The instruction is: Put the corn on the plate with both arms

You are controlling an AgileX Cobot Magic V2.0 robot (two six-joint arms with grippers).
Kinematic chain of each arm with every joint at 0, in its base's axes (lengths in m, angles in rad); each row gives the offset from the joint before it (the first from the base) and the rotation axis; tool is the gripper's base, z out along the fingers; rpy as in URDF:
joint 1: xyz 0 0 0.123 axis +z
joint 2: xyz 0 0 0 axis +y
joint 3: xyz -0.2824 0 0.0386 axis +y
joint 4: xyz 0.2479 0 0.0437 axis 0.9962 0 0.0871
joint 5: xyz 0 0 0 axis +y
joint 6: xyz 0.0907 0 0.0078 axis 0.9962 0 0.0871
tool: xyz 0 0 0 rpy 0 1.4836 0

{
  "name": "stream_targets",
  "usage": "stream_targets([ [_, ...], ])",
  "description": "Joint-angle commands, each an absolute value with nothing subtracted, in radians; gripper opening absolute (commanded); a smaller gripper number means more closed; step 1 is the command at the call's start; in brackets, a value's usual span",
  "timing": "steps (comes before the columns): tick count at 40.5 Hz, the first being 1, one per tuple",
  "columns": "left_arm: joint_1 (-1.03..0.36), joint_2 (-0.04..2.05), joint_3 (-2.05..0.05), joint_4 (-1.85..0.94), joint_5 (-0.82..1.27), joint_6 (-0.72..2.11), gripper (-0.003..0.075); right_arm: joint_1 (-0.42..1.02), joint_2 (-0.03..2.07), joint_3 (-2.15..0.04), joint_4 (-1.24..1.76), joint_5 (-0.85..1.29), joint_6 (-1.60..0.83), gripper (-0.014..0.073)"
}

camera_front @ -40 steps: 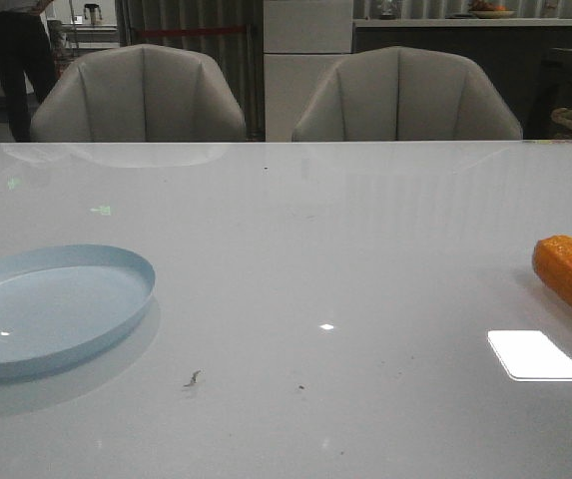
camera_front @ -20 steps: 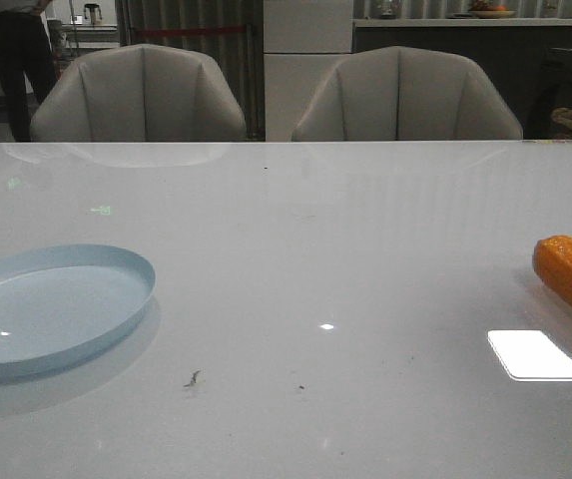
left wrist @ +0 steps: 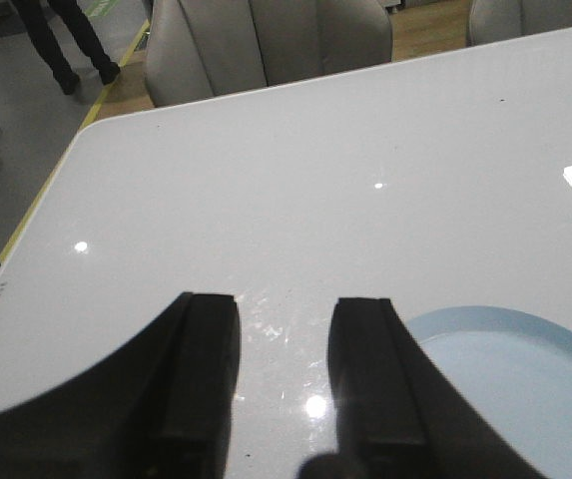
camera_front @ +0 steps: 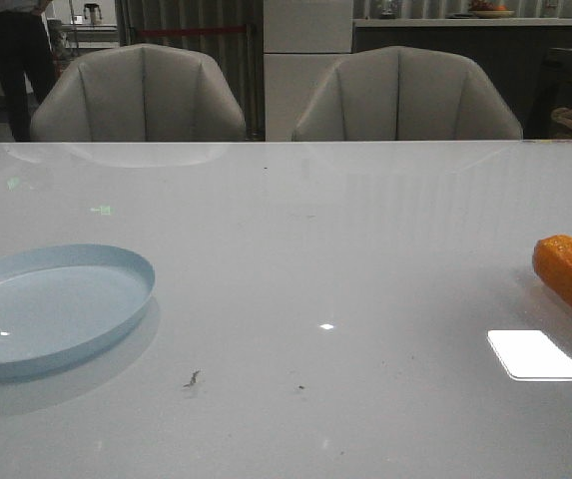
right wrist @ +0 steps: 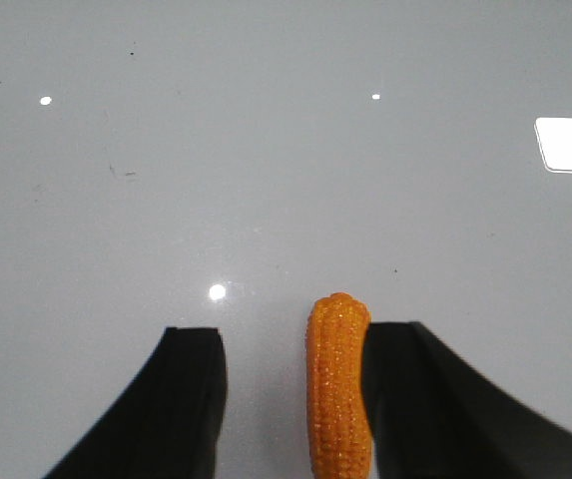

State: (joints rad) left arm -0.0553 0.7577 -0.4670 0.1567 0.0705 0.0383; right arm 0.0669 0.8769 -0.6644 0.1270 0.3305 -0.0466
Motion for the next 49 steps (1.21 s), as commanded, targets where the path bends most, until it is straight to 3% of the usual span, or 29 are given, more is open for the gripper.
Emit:
stream_targets([
  [1, -0.057, 0.759, -0.5, 0.109, -0.013, 0.028, 0.0319, 0.063, 0.871, -0.701, 0.132, 0.263, -0.051, 0.0446],
  [9, -0.057, 0.876, -0.597, 0.006, 0.112, 0.028, 0.0319, 0.063, 0.871, -0.701, 0.134, 0.263, -0.051, 0.0446],
  [30, -0.057, 1.44, -1.021, -0.005, 0.501, 0.028, 0.0316, 0.063, 0.871, -0.701, 0.134, 0.276, -0.051, 0.0446],
  [49, -0.057, 1.694, -1.04, -0.057, 0.536, 0.028, 0.0316, 0.063, 0.871, -0.701, 0.134, 0.277, -0.051, 0.0446],
])
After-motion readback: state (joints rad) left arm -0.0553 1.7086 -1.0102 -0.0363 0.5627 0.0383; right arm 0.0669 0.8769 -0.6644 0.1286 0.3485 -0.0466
